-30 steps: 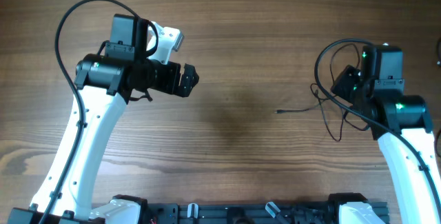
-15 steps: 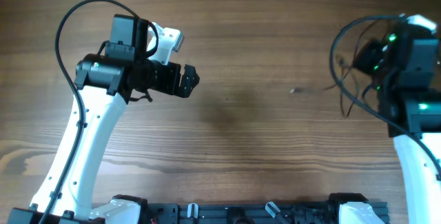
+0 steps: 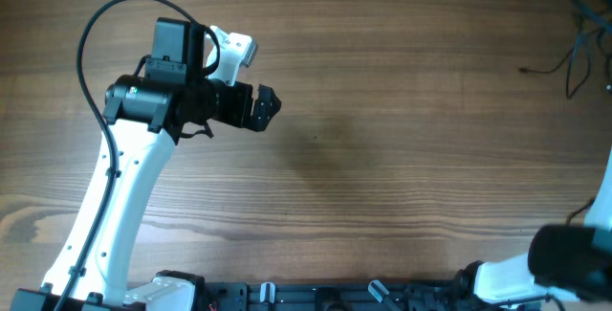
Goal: Untangle cables
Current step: 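Carry the cable with the right gripper off the right edge, then release the cable and bring the right gripper back toward table center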
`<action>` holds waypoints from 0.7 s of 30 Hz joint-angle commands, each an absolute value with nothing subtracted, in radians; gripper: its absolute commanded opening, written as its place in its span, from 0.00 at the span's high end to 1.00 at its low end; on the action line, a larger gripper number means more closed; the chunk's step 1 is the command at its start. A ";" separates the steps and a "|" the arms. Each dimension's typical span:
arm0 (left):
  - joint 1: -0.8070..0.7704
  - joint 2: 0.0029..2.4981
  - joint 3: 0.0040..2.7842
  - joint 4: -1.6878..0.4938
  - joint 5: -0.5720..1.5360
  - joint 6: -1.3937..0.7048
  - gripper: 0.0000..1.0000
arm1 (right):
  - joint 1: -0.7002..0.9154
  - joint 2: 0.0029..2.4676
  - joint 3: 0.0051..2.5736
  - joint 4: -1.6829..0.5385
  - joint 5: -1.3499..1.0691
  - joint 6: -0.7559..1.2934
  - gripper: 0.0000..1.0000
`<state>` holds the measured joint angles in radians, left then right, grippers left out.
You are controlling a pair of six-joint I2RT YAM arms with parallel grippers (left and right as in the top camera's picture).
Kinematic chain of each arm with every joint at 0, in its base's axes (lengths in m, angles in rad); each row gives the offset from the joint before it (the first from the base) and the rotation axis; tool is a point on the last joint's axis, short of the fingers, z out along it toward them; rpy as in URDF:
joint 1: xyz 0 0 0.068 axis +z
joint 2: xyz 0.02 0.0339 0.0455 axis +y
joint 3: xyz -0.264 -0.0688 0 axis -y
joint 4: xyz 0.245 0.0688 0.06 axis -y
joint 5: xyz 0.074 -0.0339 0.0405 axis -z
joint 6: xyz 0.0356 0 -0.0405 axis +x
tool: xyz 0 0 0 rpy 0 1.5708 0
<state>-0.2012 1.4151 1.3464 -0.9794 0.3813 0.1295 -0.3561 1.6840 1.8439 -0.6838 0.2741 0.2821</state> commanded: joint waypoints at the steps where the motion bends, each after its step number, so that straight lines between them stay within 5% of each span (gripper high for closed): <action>1: -0.206 1.399 1.341 -0.977 0.404 0.121 0.00 | -0.417 1.803 1.934 -0.610 0.282 0.272 0.96; 12: -0.206 1.399 1.341 -0.969 0.404 0.046 0.00 | -0.456 2.075 1.963 -0.273 0.235 0.252 0.96; 21: -0.220 1.399 1.341 -0.968 0.411 -0.009 0.00 | -0.554 2.259 1.963 -0.124 0.397 0.032 0.96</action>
